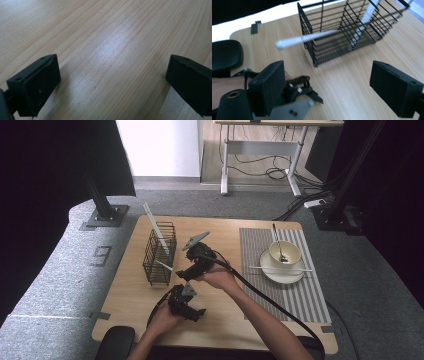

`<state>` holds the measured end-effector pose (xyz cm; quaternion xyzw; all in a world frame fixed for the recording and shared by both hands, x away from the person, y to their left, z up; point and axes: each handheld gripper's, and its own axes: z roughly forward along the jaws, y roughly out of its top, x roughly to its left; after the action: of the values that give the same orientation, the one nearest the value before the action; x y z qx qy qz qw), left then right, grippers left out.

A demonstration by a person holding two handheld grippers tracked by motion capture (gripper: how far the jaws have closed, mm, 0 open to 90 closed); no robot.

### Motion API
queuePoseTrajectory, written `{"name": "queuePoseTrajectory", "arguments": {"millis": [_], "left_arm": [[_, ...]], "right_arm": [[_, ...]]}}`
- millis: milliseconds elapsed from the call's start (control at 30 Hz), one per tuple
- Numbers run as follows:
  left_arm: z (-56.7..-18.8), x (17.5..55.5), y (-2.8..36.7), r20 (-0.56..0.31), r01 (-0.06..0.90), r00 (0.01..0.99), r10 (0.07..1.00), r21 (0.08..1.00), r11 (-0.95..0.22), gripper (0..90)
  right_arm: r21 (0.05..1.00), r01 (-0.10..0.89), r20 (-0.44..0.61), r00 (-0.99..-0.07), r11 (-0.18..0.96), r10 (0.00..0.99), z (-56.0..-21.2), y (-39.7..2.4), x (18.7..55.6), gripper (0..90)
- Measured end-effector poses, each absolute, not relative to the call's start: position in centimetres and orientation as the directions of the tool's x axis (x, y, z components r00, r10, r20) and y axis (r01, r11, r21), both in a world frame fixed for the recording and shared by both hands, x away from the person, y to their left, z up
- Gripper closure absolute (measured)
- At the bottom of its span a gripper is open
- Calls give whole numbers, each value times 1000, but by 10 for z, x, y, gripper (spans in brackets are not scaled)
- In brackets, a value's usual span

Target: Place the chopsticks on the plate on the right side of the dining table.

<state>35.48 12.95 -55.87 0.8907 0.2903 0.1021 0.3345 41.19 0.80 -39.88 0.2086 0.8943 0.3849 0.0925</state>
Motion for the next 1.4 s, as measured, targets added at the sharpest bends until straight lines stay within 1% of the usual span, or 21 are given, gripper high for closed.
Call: {"name": "queuePoseTrajectory", "arguments": {"millis": [233, 400, 467, 700, 767, 800, 867, 900, 967, 1000, 1033, 1067, 1233, 1267, 1300, 1400], "left_arm": [[-559, 355, 129, -11, 450, 810, 587, 653, -609, 0], [-559, 355, 129, -12, 450, 810, 587, 655, -607, 0], [-558, 355, 129, -11, 451, 809, 588, 653, -609, 0], [-558, 355, 129, -10, 449, 810, 586, 653, -609, 0], [-559, 355, 129, -12, 450, 809, 587, 656, -607, 0], [-559, 355, 129, -12, 450, 809, 587, 656, -607, 0], [-559, 355, 129, -11, 448, 810, 586, 655, -608, 0], [-559, 355, 129, -11, 448, 811, 586, 655, -608, 0], [-559, 355, 130, -11, 446, 812, 583, 656, -609, 0], [-559, 355, 130, -11, 446, 812, 583, 656, -609, 0], [-559, 355, 129, -11, 446, 812, 583, 656, -609, 0], [-559, 355, 129, -11, 446, 812, 583, 656, -609, 0], [-559, 355, 129, -11, 446, 812, 583, 656, -609, 0], [-559, 355, 129, -11, 446, 812, 583, 656, -609, 0], [-559, 355, 129, -11, 446, 812, 583, 656, -609, 0], [-559, 355, 130, -8, 443, 815, 580, 653, -614, 0]], "right_arm": [[720, 284, 1, -913, 633, 409, -404, 34, 413, 128], [731, 286, 10, -912, 620, 410, -408, 43, 415, 139], [724, 291, 0, -907, 625, 421, -412, 47, 417, 175], [738, 283, -42, -887, 613, 460, -412, 51, 423, 350], [739, 274, -70, -877, 616, 475, -411, 49, 425, 386], [739, 274, -70, -877, 616, 475, -411, 49, 425, 386], [740, 275, -87, -866, 614, 493, -410, 46, 428, 436], [740, 275, -93, -862, 613, 498, -410, 44, 430, 447], [748, 273, -90, -862, 606, 499, -409, 42, 434, 491], [748, 273, -90, -862, 606, 499, -409, 42, 434, 491], [757, 270, -86, -861, 595, 500, -409, 41, 436, 519], [757, 270, -86, -861, 595, 500, -409, 41, 436, 519], [774, 278, -53, -867, 569, 495, -410, 42, 442, 594], [774, 278, -53, -867, 569, 495, -410, 42, 442, 594], [777, 280, -49, -866, 564, 498, -410, 42, 442, 626], [781, 279, -48, -866, 559, 499, -411, 43, 443, 648]]}}
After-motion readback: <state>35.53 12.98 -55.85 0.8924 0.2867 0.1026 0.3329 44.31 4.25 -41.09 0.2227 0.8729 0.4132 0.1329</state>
